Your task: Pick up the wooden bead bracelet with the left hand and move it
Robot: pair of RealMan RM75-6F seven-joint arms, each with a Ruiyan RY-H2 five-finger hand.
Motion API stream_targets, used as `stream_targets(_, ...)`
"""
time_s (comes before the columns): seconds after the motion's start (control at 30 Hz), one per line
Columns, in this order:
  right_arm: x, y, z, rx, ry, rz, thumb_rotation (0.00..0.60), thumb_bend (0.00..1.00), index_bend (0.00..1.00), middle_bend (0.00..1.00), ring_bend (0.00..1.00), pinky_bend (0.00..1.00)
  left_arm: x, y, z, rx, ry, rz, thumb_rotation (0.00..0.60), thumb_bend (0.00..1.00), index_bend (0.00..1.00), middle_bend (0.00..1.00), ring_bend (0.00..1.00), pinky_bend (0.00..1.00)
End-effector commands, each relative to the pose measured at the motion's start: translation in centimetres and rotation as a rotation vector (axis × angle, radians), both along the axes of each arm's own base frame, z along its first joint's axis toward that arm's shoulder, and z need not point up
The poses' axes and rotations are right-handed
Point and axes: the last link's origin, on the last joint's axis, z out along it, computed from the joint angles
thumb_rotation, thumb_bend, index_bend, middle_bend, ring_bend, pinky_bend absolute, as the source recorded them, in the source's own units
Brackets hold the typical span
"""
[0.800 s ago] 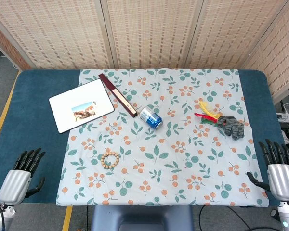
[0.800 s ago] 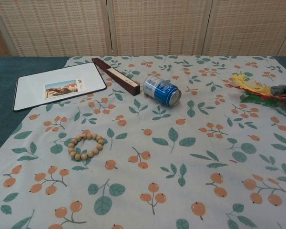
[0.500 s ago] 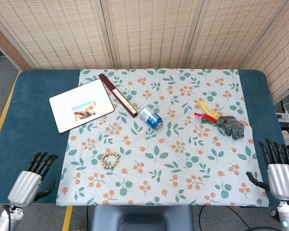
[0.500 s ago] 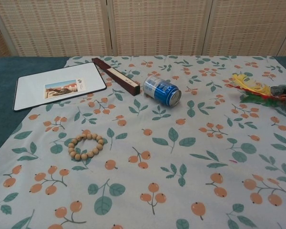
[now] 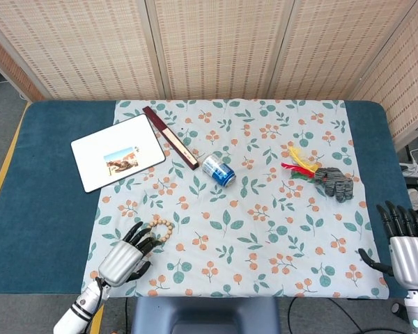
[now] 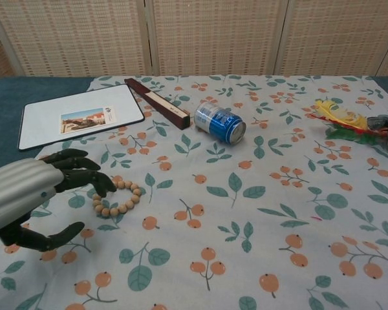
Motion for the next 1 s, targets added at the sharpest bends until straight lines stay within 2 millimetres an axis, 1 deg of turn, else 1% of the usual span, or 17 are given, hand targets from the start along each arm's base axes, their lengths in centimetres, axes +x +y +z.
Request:
stream_targets(0.03,0.0,0.1,0.2,-0.005,-0.006,-0.001,0.397,0.15,0.0,0.0,0.0,0.0,0.5,1.9,-1.9,0.023,0.035,0.005,0.6,0.47,0.23,0.3,0.12,0.0)
stream_targets(0.2,0.0,0.2,0.5,-0.006,-0.016,-0.007,0.397,0.15,0.0,0.0,0.0,0.0,0.2,2.8,-3.2,0.034,0.061,0.032,0.6,0.47,0.22,0.3,0.12,0.0)
stream_targets(0.37,-0.1,0.2,0.7,-0.007,-0.024,-0.009,0.397,0.15,0.0,0.0,0.0,0.0,-0.3,2.8,-3.8,0.05,0.113,0.025,0.6,0.46,0.24,0.31,0.12,0.0)
stream_targets(0.43,-0.1,0.2,0.8,-0.008,-0.026,-0.009,0.395,0.15,0.0,0.0,0.0,0.0,-0.5,2.8,-4.0,0.051,0.122,0.031,0.6,0.42,0.28,0.33,0.13,0.0)
stream_targets(0.47,0.0,0.3,0.8,-0.008,-0.034,-0.007,0.397,0.15,0.0,0.0,0.0,0.0,-0.8,2.9,-4.2,0.07,0.154,0.027,0.6,0.4,0.31,0.36,0.13,0.0)
stream_targets(0.57,0.1,0.4,1.0,-0.008,-0.039,-0.003,0.397,0.15,0.0,0.0,0.0,0.0,-1.1,2.9,-4.9,0.075,0.201,0.044,0.6,0.39,0.37,0.4,0.15,0.0)
stream_targets(0.7,0.2,0.5,0.9,0.002,-0.048,-0.001,0.398,0.15,0.0,0.0,0.0,0.0,-1.3,3.1,-5.3,0.074,0.247,0.073,0.6,0.39,0.39,0.41,0.16,0.0)
stream_targets(0.8,0.2,0.5,0.9,0.005,-0.053,0.002,0.396,0.15,0.0,0.0,0.0,0.0,-1.7,3.5,-5.7,0.093,0.31,0.082,0.6,0.38,0.43,0.42,0.16,0.0)
stream_targets(0.9,0.3,0.6,1.0,0.002,-0.055,0.002,0.397,0.15,0.0,0.0,0.0,0.0,-1.8,3.7,-5.9,0.102,0.346,0.09,0.6,0.38,0.47,0.46,0.18,0.0)
stream_targets(1.0,0.3,0.5,1.0,0.004,-0.053,0.002,0.397,0.15,0.0,0.0,0.0,0.0,-1.8,3.9,-5.8,0.132,0.369,0.081,0.6,0.39,0.55,0.53,0.23,0.0)
